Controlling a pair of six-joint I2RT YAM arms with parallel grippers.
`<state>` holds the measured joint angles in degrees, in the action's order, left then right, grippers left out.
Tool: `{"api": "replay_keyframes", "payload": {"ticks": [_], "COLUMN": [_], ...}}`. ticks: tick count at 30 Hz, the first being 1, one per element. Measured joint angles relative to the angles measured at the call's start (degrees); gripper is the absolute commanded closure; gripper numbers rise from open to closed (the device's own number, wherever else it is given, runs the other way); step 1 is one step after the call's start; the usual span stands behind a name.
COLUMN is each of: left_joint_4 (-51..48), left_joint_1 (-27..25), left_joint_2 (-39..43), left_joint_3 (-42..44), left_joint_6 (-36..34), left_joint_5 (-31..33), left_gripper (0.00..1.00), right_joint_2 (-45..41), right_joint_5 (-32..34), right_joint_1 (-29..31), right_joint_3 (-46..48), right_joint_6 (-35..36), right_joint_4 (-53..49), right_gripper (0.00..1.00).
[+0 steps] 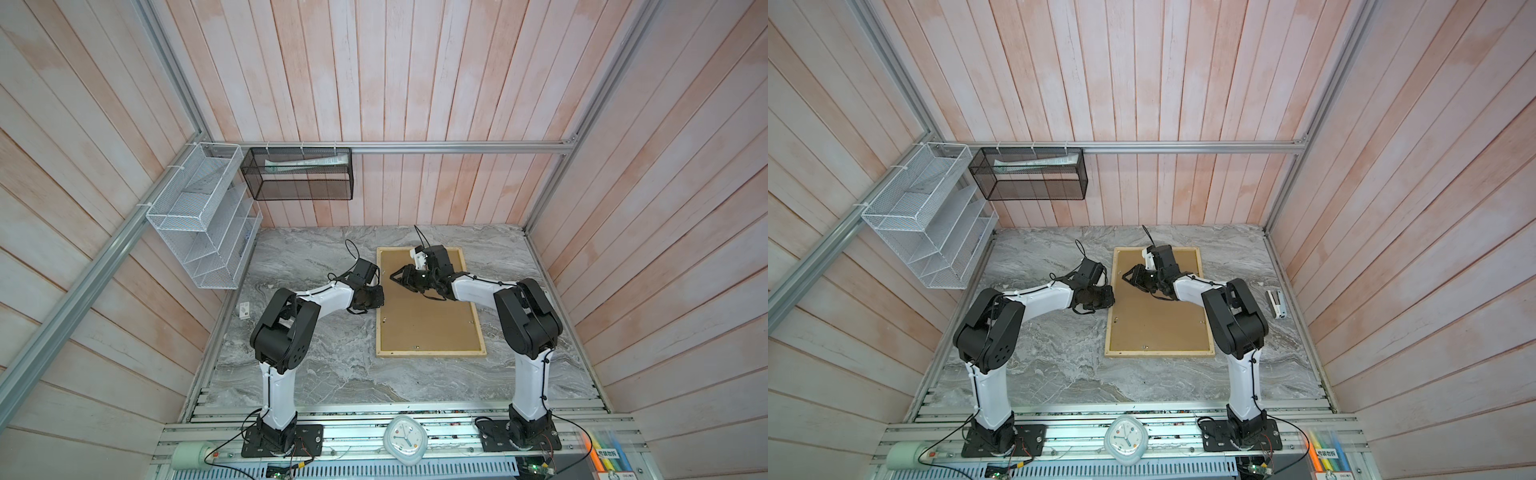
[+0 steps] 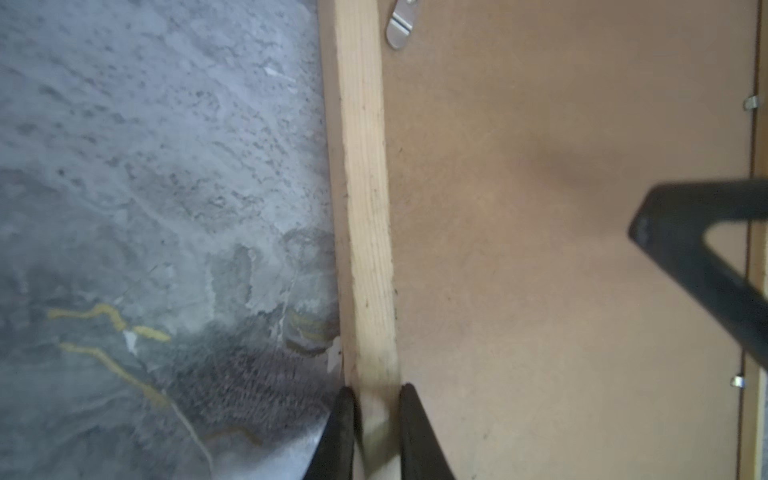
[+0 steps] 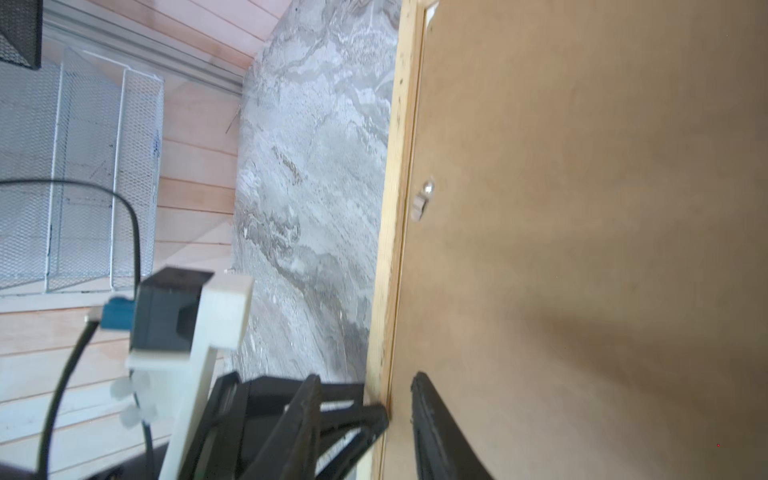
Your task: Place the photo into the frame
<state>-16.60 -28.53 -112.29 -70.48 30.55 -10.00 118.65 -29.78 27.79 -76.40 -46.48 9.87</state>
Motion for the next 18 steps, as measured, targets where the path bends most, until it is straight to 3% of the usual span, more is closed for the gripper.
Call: {"api": "replay_keyframes", "payload": {"ticks": [8, 18], "left_joint_4": [-0.07, 0.04], "left_joint_1": [-0.37, -0.50], "left_joint_2": [1.68, 1.75], "left_joint_3": [2.05, 2.14], "left_joint_6": [2.10, 2.25], "left_joint_5": [0.72, 0.90], "left_gripper": [0.86, 0.86], "right_joint_2": [8.17, 12.90], "right_joint_5": [0.76, 0.92], "right_joint_1": [1.14, 3.65], "right_joint_3": [-11.85, -17.53], "right_joint_6": [-0.22, -0.70], "right_joint_4": [-6.49, -11.56], "right_gripper": [0.63, 0.64]}}
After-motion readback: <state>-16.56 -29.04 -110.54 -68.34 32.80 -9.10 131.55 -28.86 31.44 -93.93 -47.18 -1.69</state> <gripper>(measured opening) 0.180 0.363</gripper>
